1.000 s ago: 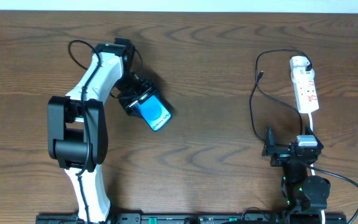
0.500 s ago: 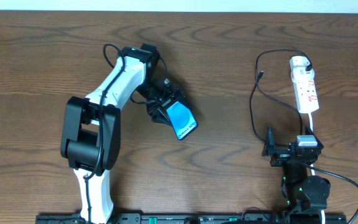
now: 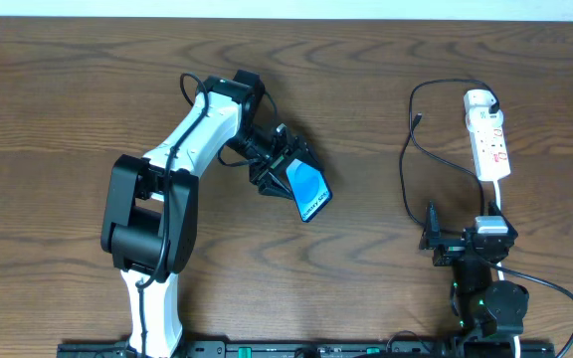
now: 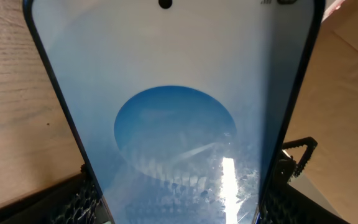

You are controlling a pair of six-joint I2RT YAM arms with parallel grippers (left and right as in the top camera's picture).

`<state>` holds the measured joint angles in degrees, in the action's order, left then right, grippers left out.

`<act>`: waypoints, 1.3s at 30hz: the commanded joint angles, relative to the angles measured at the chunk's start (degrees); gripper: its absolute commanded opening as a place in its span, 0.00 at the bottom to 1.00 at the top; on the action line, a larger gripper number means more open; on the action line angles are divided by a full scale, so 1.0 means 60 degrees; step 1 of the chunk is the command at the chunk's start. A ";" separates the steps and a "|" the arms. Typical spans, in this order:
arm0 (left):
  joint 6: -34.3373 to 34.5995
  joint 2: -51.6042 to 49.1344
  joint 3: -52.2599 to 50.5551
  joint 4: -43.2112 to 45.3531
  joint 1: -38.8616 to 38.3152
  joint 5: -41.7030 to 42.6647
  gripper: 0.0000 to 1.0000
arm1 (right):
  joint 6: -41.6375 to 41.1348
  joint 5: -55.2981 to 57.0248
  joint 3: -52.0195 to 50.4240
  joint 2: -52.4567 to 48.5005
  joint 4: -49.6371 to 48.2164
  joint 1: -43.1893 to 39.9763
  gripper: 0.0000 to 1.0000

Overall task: Plug charger to phone and switch on socket
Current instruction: 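Lift the phone with the left gripper and tilt it toward center, then move the right gripper to the phone and grasp its edge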

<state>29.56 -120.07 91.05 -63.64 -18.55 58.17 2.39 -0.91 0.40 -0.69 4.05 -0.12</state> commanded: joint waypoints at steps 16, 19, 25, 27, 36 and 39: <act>0.0470 0.0244 0.0004 -0.0015 -0.0004 0.0488 0.71 | -0.4452 -0.4921 -0.0018 0.0062 -0.0393 0.0146 0.99; 0.0696 0.0244 0.0004 0.0175 -0.0004 0.0484 0.71 | -0.5093 -0.4127 -0.0015 0.0062 -0.0455 0.0142 0.99; 0.1144 0.0244 0.0004 0.0761 -0.0004 0.0484 0.71 | -0.5231 -0.1898 -0.0015 0.0058 -0.1592 0.0146 0.99; 0.1275 0.0244 0.0004 0.0980 -0.0004 0.0481 0.71 | -0.5169 -0.1781 -0.0015 0.0018 -0.1985 0.0146 0.99; 0.1526 0.0244 0.0004 0.1344 -0.0004 0.0484 0.71 | -0.5876 -0.2284 0.1712 -0.1672 -0.1428 0.0146 0.99; 0.1526 0.0244 0.0004 0.1344 -0.0004 0.0484 0.71 | -0.6688 -0.2554 0.3209 -0.3027 -0.0171 0.0146 0.99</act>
<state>37.98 -120.07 91.05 -55.44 -18.55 58.65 -31.68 -14.74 10.11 -11.86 -0.78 -0.12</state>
